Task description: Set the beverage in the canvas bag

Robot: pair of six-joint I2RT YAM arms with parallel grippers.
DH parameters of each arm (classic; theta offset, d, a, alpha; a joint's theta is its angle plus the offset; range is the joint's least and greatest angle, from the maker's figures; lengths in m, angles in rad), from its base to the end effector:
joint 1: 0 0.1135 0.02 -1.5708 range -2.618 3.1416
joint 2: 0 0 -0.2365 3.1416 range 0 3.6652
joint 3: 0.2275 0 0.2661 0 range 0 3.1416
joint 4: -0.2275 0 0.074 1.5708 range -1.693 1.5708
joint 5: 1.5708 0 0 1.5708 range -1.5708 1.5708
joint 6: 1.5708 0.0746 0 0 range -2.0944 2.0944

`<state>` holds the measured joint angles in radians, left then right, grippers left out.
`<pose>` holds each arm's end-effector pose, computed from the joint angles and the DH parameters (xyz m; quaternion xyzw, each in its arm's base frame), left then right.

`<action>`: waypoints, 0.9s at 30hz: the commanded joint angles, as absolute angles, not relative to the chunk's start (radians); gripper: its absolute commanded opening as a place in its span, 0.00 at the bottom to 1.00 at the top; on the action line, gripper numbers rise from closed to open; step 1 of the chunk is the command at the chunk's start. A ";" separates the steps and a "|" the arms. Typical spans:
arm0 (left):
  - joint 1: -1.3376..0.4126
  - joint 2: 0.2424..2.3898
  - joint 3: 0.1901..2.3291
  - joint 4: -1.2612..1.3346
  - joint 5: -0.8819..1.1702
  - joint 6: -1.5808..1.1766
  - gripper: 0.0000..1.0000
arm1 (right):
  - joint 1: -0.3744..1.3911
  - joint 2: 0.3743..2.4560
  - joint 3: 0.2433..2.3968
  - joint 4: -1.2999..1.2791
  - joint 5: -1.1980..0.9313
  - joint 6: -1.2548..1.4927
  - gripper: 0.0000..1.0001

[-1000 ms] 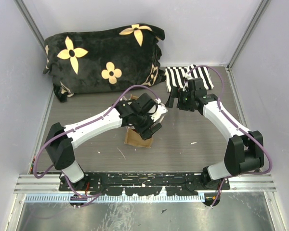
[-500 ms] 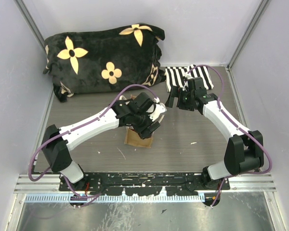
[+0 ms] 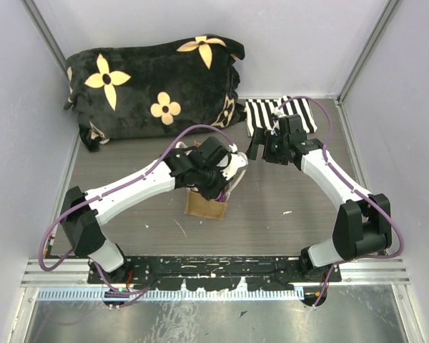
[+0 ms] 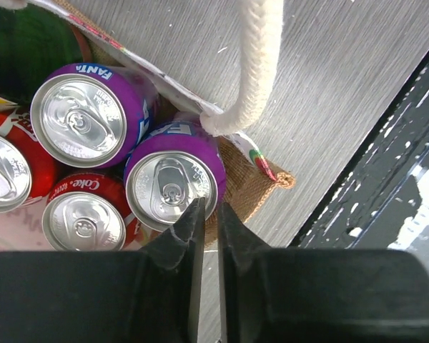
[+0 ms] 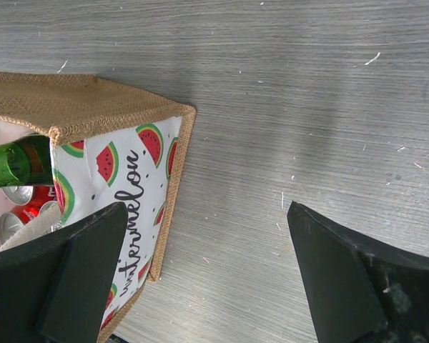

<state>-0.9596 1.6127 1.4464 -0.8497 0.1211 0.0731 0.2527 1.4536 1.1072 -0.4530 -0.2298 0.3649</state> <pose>0.2069 -0.3111 0.2402 0.4884 0.8267 -0.1698 0.2220 0.3432 0.1062 0.2117 0.0086 0.9214 0.2148 0.3238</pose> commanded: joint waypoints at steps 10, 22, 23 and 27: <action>-0.963 1.639 1.322 -0.746 0.130 0.071 0.00 | 0.249 1.409 1.118 -0.442 -0.237 0.361 1.00; -0.960 1.650 1.238 -0.699 0.106 0.084 0.00 | 0.250 1.423 1.129 -0.442 -0.240 0.362 1.00; -0.958 1.651 1.231 -0.697 0.106 0.084 0.00 | 0.250 1.426 1.131 -0.442 -0.240 0.362 1.00; -0.951 1.642 1.239 -0.697 0.098 0.082 0.07 | 0.250 1.430 1.141 -0.443 -0.237 0.360 1.00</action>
<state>-0.9592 1.5993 1.2903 -0.6838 0.1307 0.0734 0.2527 1.4528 1.1069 -0.4530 -0.2306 0.3649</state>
